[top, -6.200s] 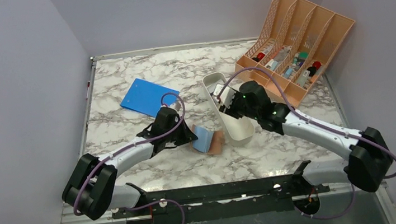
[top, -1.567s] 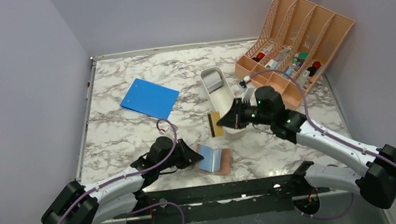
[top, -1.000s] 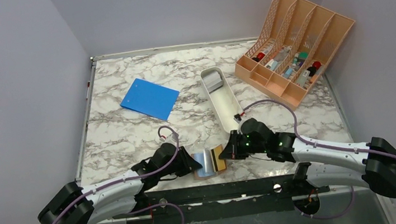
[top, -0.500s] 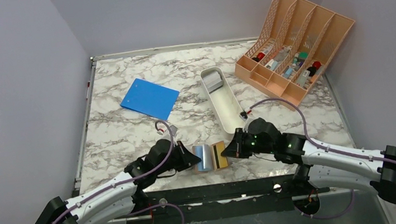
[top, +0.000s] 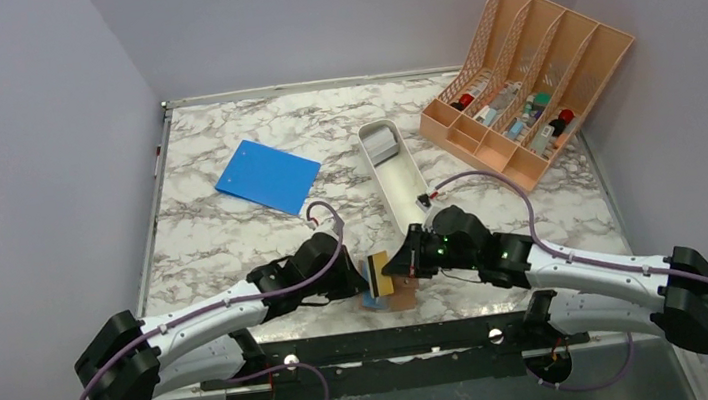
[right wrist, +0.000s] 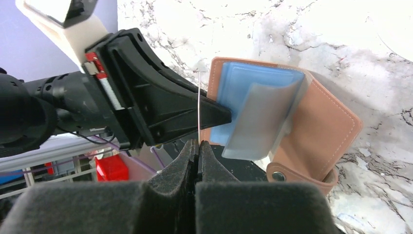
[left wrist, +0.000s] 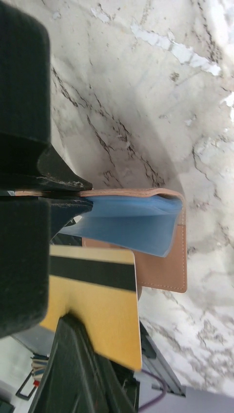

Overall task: Put the credit cards into the card holder
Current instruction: Insert the credit card into the card holder.

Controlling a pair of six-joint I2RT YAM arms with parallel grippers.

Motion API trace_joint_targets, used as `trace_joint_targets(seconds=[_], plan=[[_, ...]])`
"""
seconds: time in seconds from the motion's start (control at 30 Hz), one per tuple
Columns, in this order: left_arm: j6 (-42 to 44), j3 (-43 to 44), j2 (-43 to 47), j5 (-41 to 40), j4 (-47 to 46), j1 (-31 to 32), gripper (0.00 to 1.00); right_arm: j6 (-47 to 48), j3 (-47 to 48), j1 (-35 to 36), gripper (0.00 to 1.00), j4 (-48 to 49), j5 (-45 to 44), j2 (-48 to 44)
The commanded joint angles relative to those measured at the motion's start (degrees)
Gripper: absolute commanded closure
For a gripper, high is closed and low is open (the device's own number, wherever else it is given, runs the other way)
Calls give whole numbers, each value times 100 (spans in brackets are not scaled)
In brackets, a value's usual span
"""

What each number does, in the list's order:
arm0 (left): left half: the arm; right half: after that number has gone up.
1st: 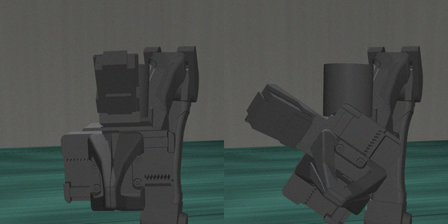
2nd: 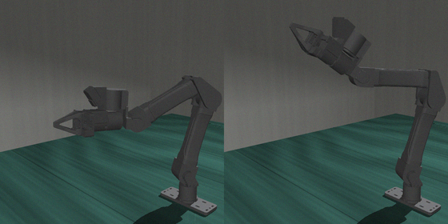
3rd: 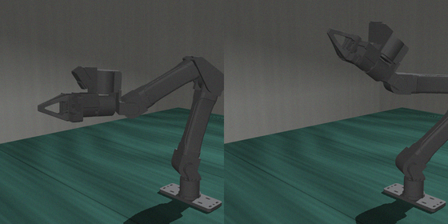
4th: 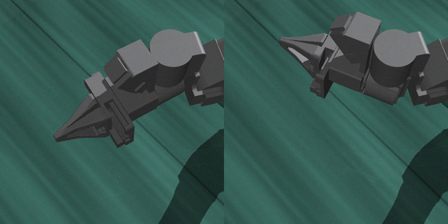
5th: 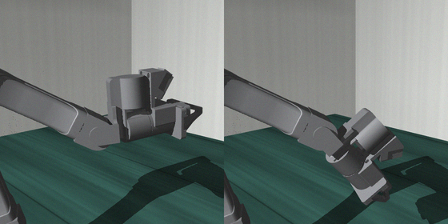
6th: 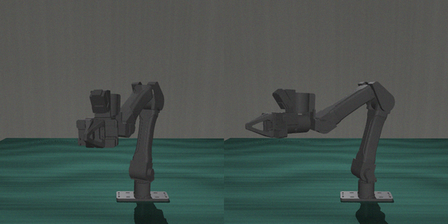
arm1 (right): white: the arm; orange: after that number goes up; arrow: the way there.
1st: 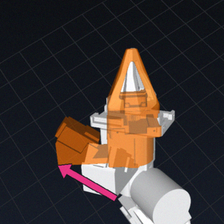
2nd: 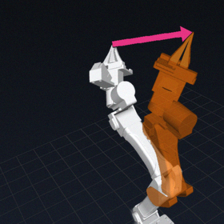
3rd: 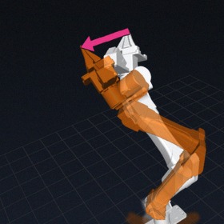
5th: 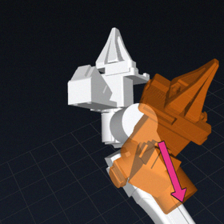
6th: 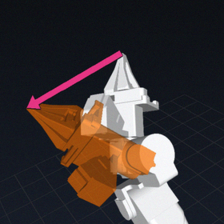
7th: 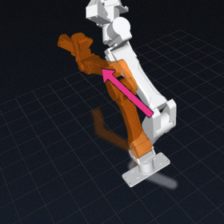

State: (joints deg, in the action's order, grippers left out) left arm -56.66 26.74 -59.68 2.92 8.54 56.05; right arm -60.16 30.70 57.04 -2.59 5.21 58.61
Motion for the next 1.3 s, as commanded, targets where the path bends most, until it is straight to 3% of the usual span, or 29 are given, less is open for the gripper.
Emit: trace_joint_targets(seconds=[0.0,0.77,0.93,1.27], plan=[[17,195,-70,-275,226,135,100,-15,171,61,99,125,-97,-104],[-417,-295,258,-262,-100,316,100,234,-253,79,99,-1467,-980,-447],[-398,-299,308,-254,-105,321,100,185,-75,80,99,-1215,-695,-778],[-370,-115,152,-443,105,359,100,-339,365,88,99,-516,-272,1]])
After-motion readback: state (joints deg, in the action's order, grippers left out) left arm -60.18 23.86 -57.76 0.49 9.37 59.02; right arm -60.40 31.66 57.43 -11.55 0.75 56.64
